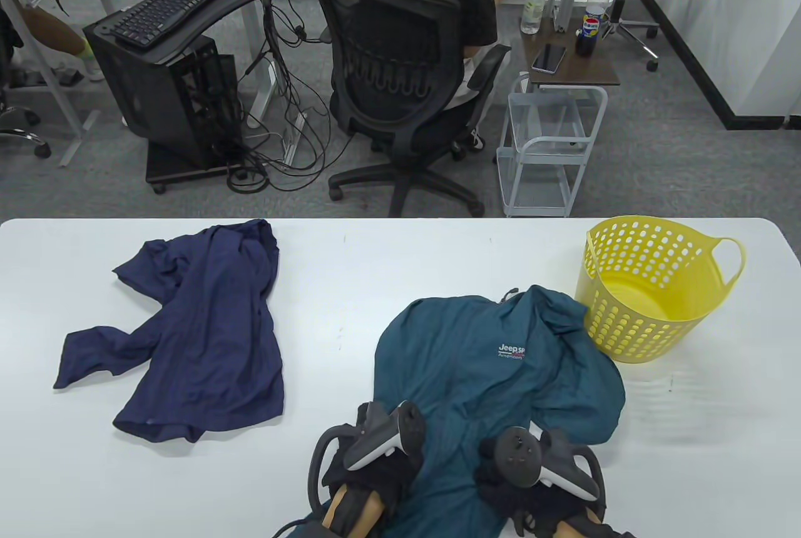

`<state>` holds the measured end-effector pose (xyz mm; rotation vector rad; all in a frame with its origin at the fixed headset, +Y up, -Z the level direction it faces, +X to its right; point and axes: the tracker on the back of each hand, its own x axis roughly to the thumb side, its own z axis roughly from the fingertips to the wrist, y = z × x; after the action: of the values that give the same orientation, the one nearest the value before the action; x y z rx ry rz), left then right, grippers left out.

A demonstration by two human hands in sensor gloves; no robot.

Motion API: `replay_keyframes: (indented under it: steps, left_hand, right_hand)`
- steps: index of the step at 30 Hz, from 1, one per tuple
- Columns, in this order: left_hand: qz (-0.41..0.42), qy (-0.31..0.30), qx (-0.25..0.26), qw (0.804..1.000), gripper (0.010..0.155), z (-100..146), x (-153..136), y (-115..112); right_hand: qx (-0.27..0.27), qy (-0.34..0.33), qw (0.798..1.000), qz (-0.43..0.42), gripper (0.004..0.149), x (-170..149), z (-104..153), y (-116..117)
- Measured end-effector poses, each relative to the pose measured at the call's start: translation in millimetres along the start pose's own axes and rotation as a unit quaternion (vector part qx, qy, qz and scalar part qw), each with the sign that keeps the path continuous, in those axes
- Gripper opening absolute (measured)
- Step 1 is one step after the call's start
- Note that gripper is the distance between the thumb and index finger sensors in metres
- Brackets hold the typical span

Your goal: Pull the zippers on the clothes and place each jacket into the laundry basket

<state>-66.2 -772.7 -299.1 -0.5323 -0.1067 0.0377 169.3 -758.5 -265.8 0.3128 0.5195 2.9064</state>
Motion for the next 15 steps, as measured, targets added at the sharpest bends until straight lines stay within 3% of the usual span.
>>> replay_keyframes:
  steps: [5, 9, 11, 15]
  left_hand:
    - [0.035, -0.015, 0.023, 0.999, 0.065, 5, -2, 3]
    - [0.162, -0.062, 0.053, 0.983, 0.065, 11, -17, 12]
    - [0.183, -0.051, 0.091, 0.977, 0.065, 15, -29, 20]
    - [0.188, -0.007, 0.163, 0.969, 0.064, 24, -59, 35]
  right_hand:
    - [-0.004, 0.071, 0.997, -0.029, 0.038, -42, -4, -13]
    - [-0.036, 0.115, 0.992, -0.038, 0.037, -65, -6, -20]
    - [-0.036, 0.111, 0.993, -0.021, 0.039, -62, -3, -24]
    - [-0.103, 0.082, 0.991, -0.005, 0.043, -34, 3, -45]
